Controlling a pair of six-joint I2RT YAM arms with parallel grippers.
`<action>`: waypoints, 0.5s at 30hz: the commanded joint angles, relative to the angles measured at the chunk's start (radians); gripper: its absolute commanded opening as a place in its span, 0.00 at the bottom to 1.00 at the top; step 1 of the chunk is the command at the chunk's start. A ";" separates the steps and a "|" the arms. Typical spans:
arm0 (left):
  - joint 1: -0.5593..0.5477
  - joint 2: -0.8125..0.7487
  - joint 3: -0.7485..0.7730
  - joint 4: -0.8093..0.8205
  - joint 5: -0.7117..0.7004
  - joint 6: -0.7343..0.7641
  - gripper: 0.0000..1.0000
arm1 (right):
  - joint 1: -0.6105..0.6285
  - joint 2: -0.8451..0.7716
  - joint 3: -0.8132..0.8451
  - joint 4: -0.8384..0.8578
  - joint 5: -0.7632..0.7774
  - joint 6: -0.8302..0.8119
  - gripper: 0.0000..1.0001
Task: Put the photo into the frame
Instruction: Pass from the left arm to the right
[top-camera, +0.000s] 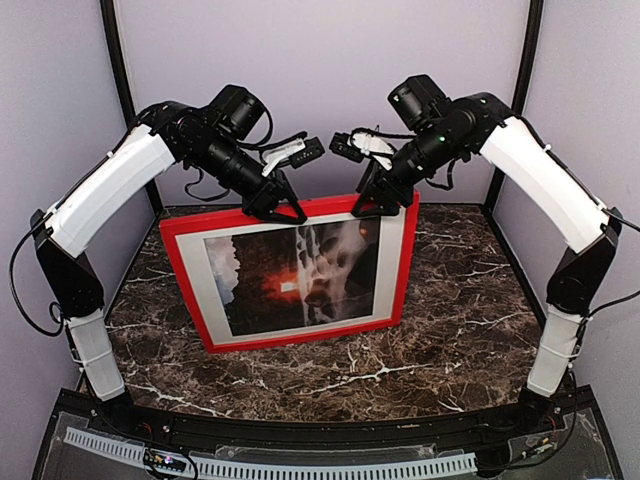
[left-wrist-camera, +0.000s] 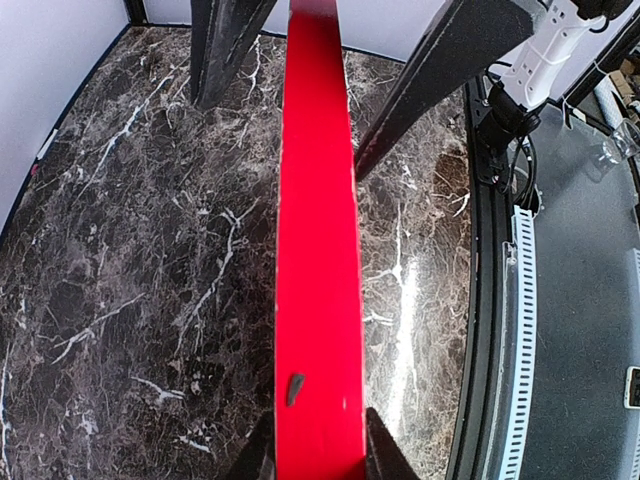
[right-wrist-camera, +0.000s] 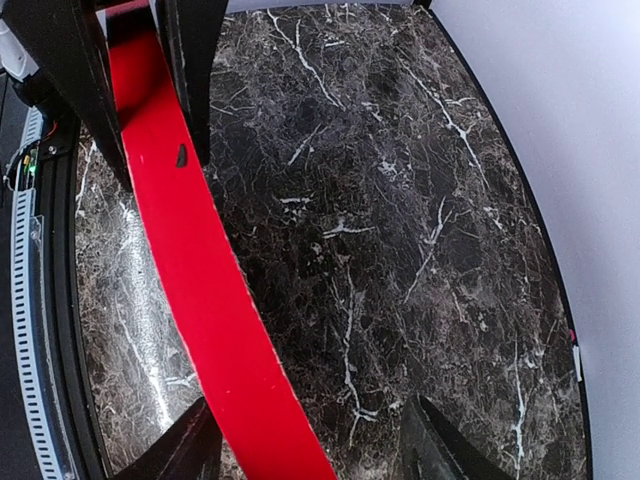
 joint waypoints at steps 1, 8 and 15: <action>0.006 -0.029 0.044 0.060 0.069 0.014 0.03 | 0.010 0.012 0.019 -0.011 -0.008 -0.006 0.57; 0.006 -0.035 0.041 0.070 0.039 0.012 0.10 | 0.010 0.009 0.003 -0.015 -0.022 -0.006 0.38; 0.006 -0.068 0.004 0.114 -0.059 -0.010 0.37 | 0.009 -0.020 -0.034 0.006 -0.032 0.000 0.14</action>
